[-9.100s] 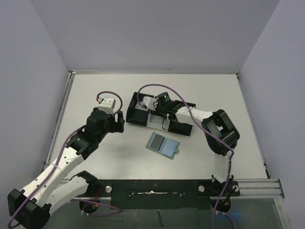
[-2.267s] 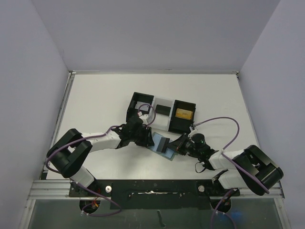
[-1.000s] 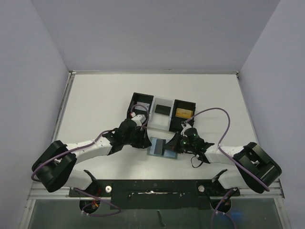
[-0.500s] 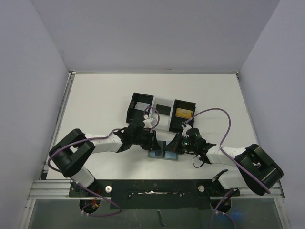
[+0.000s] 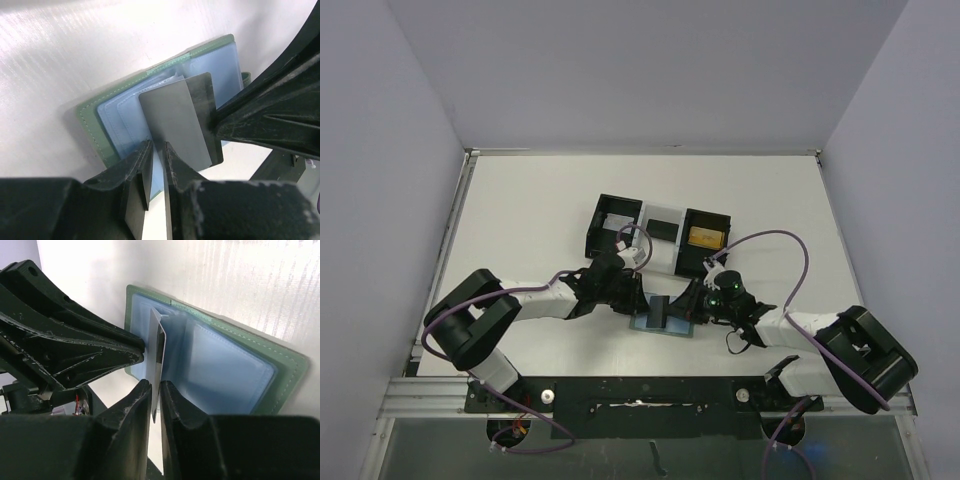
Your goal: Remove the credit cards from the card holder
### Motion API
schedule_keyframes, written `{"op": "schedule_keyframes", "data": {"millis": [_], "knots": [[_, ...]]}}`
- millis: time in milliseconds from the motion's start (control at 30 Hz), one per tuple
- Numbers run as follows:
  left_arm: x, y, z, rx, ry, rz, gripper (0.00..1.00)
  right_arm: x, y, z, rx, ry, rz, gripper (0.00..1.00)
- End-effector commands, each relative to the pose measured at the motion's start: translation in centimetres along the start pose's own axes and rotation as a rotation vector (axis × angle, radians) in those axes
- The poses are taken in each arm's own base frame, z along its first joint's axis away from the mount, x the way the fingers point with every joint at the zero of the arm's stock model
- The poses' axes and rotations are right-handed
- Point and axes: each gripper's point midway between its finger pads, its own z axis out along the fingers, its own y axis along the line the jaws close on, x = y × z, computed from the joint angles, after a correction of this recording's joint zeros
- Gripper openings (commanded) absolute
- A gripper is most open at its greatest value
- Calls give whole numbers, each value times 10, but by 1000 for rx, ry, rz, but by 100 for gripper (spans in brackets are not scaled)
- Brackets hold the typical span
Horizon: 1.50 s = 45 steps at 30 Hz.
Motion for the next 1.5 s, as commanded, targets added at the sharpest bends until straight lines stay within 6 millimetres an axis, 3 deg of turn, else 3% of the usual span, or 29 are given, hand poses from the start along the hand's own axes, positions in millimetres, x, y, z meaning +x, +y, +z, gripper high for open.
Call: {"op": "schedule_keyframes", "data": {"millis": [0, 167, 400, 667, 867, 1033, 1200, 1467], "knots": [[8, 25, 1, -119, 25, 17, 14, -13, 17, 3, -59, -54, 3, 18], [8, 24, 1, -115, 25, 14, 13, -12, 13, 9, -53, -47, 20, 22], [9, 26, 0, -120, 23, 11, 11, -9, 17, 14, -80, -33, 21, 8], [10, 28, 2, -125, 31, 15, 10, -6, 6, 1, -53, -39, 16, 6], [12, 25, 4, -105, 49, 23, 9, -6, 5, -3, -59, -44, 17, 8], [17, 17, 8, -68, 75, 45, 9, -11, 9, 4, -71, -49, 38, 16], [21, 21, 10, -90, 85, 48, 8, -14, 13, 8, -95, -68, 60, 18], [20, 28, 9, -130, 79, 48, 6, -14, 9, 2, -74, -84, 54, 7]]}}
